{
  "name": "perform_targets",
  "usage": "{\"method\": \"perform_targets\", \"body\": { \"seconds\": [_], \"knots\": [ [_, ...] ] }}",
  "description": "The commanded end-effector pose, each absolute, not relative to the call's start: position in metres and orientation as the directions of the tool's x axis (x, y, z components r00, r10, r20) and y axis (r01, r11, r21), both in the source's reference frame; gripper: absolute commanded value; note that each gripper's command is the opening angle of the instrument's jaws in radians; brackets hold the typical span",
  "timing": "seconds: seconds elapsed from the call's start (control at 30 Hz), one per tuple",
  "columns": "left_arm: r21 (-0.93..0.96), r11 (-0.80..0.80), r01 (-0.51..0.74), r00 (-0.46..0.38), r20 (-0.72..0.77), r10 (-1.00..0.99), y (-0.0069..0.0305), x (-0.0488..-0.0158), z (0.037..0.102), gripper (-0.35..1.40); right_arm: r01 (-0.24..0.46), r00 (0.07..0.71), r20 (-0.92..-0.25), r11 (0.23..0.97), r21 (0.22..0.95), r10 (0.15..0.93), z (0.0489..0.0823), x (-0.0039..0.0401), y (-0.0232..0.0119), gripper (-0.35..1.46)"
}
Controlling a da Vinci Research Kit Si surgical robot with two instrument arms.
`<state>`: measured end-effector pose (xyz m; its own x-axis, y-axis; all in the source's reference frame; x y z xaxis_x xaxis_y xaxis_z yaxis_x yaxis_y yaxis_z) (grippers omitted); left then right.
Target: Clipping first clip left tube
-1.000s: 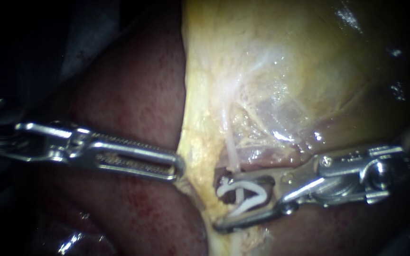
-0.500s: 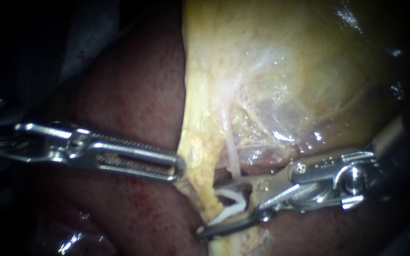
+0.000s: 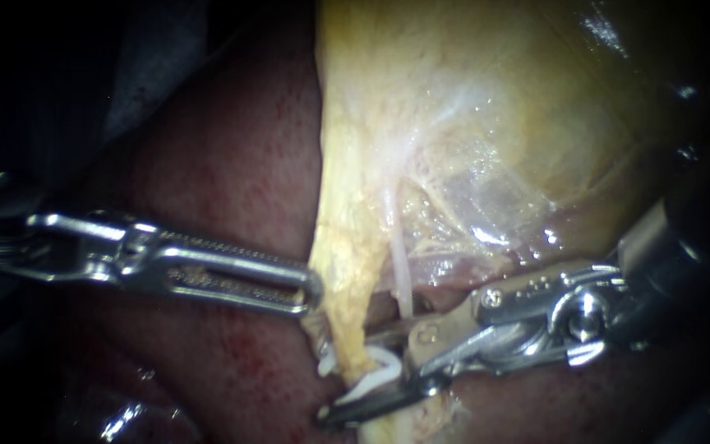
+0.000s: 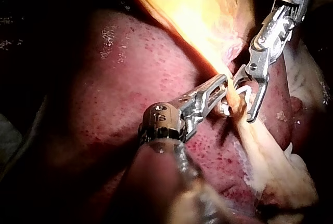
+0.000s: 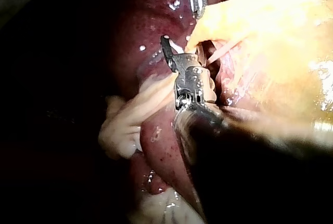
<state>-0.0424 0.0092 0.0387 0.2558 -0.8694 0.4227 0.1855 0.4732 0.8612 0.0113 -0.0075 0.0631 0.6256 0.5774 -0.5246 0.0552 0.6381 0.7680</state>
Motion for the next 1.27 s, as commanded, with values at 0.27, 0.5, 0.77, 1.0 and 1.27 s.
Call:
{"method": "perform_targets", "body": {
  "seconds": [0.27,0.5,0.77,1.0,1.27],
  "knots": [
    [0.861,0.473,0.186,0.256,0.422,-0.87,0.0092,-0.0424,0.0388,-0.35,0.036,0.618,-0.52,0.639,0.768,0.59,0.0636,0.0108,-0.007,-0.06],
    [0.861,0.473,0.186,0.256,0.422,-0.87,0.0092,-0.0425,0.0388,-0.35,0.012,0.619,-0.488,0.615,0.789,0.615,0.0642,0.0102,-0.0065,-0.35],
    [0.861,0.473,0.186,0.256,0.422,-0.87,0.0092,-0.0425,0.0388,-0.35,0.012,0.619,-0.489,0.615,0.789,0.615,0.0642,0.0102,-0.0065,-0.35],
    [0.861,0.473,0.187,0.255,0.423,-0.87,0.0092,-0.0425,0.0388,-0.35,0.01,0.62,-0.485,0.611,0.791,0.617,0.0641,0.0101,-0.0066,-0.34],
    [0.861,0.473,0.187,0.255,0.423,-0.87,0.0093,-0.0426,0.0388,-0.35,0.011,0.62,-0.485,0.612,0.791,0.617,0.0641,0.0101,-0.0067,-0.34]
  ]
}}
